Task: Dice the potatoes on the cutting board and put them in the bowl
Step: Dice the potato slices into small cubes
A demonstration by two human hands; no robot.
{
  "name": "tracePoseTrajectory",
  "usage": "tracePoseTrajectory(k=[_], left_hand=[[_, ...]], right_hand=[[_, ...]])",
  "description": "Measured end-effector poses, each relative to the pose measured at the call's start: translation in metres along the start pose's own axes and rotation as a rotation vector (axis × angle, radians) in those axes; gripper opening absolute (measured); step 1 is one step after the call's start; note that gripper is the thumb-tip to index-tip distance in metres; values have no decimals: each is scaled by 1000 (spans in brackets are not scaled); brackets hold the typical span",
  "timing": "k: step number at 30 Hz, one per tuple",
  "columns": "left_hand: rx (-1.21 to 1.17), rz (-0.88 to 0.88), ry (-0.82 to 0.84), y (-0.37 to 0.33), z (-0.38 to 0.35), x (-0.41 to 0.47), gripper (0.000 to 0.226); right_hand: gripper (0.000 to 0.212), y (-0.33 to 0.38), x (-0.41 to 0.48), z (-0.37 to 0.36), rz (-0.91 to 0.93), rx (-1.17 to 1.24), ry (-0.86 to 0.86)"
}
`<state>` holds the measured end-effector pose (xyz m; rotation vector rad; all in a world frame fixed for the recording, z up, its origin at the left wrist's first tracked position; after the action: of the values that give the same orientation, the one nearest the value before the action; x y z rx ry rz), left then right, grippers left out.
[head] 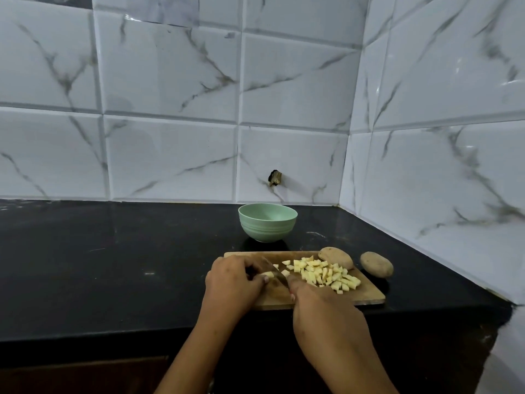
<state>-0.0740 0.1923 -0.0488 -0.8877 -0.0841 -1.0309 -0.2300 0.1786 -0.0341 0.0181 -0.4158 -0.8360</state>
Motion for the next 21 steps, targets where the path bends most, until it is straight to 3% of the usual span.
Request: tracePoseTrajectory(k=[5, 12, 16, 19, 21], left_hand=[[50, -15, -10, 2, -2, -3, 13], [-4, 37, -46, 2, 0, -5, 3], [-42, 66, -34, 6, 0, -4, 19], [-60, 64, -40, 10, -3, -2, 2], [-61, 53, -46, 12, -4, -1, 5]], right_hand=[[61, 6, -2, 0, -5, -42, 103], [58, 17, 15, -13, 0, -84, 63], [57, 11, 6, -4, 14, -25, 13], [51, 11, -2, 1, 33, 3, -2], [51, 13, -3, 1, 29, -5, 25]])
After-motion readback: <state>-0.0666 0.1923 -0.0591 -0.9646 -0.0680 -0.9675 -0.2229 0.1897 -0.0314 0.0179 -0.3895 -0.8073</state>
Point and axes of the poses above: each hand's wrist, its own x-axis towards the middle knuckle, its own z-axis out of the back of the hand, y = z × x, the point moved 3 cm from there along x, towards the middle knuckle, and after that the axes turned 2 degrees about z, right-handed, at the moved point
